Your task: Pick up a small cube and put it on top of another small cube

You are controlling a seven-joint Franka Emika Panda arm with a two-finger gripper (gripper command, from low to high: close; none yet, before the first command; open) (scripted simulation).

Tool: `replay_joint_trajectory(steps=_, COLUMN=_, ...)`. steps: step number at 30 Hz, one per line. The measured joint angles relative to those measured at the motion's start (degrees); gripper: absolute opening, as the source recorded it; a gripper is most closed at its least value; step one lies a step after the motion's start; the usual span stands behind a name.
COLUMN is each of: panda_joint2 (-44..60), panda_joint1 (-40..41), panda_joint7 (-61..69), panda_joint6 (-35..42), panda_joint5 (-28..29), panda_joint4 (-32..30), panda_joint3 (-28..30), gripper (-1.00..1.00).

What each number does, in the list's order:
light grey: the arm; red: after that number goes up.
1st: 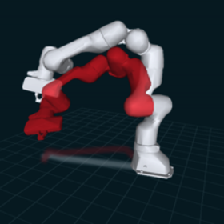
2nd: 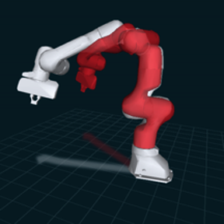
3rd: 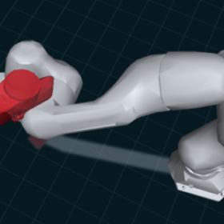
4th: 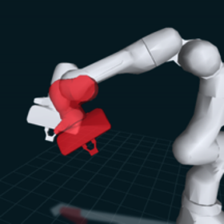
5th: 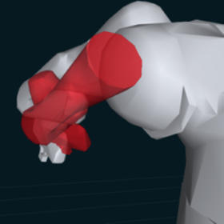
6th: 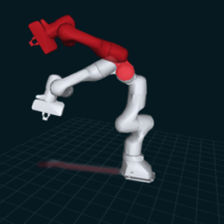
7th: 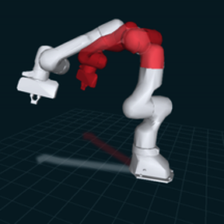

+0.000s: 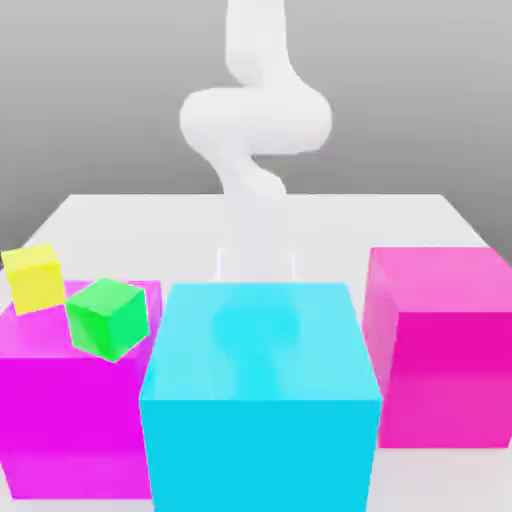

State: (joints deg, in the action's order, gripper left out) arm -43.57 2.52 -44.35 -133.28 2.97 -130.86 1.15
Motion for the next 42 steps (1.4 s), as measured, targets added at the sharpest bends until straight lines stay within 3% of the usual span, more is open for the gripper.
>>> replay_joint_trajectory(steps=13, panda_joint2=19.7, panda_joint1=11.7, panda_joint7=13.8, panda_joint6=-11.1, panda_joint5=14.6, panda_joint4=-4.4, panda_joint3=12.2, gripper=0.0)
replay_joint_trajectory(steps=22, panda_joint2=33.6, panda_joint1=18.0, panda_joint7=29.3, panda_joint6=-19.9, panda_joint5=16.3, panda_joint4=-8.1, panda_joint3=24.5, gripper=0.0)
replay_joint_trajectory(steps=25, panda_joint2=39.6, panda_joint1=19.5, panda_joint7=38.3, panda_joint6=-23.7, panda_joint5=10.6, panda_joint4=-12.4, panda_joint3=27.9, gripper=0.0)
replay_joint_trajectory(steps=28, panda_joint2=44.7, panda_joint1=20.8, panda_joint7=47.4, panda_joint6=-26.4, panda_joint5=1.2, panda_joint4=-18.5, panda_joint3=27.1, gripper=0.0)
replay_joint_trajectory(steps=31, panda_joint2=48.8, panda_joint1=21.5, panda_joint7=55.0, panda_joint6=-28.1, panda_joint5=-8.5, panda_joint4=-24.0, panda_joint3=23.4, gripper=0.0)
replay_joint_trajectory(steps=37, panda_joint2=60.5, panda_joint1=30.9, panda_joint7=65.6, panda_joint6=-36.6, panda_joint5=-22.8, panda_joint4=-22.9, panda_joint3=10.7, gripper=0.0)
replay_joint_trajectory(steps=38, panda_joint2=60.9, panda_joint1=33.0, panda_joint7=66.4, panda_joint6=-37.7, panda_joint5=-22.2, panda_joint4=-22.6, panda_joint3=8.7, gripper=-1.0)
replay_joint_trajectory(steps=42, panda_joint2=60.9, panda_joint1=33.1, panda_joint7=66.4, panda_joint6=-37.6, panda_joint5=-22.1, panda_joint4=-22.6, panda_joint3=8.7, gripper=-1.0)
